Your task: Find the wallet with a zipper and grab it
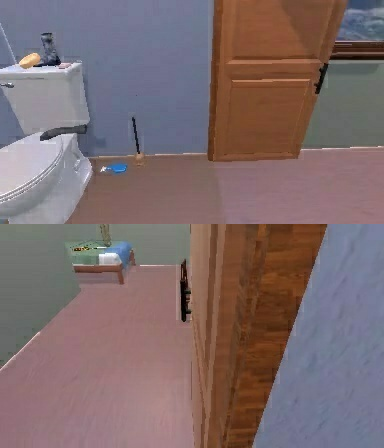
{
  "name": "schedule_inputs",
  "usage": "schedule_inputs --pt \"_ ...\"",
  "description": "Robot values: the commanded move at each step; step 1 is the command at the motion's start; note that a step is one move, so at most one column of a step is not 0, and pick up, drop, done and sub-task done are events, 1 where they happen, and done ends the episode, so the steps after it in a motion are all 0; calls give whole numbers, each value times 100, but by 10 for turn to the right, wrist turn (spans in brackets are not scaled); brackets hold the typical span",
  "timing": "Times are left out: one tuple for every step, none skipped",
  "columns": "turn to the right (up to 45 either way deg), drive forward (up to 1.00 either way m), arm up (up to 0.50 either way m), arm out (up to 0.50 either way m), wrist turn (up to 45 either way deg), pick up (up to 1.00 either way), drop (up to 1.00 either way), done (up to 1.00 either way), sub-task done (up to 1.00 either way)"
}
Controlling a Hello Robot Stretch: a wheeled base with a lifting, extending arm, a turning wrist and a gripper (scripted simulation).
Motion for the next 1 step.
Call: schedule_inputs --pt "0 30 0 0 0 0 0 0 0"
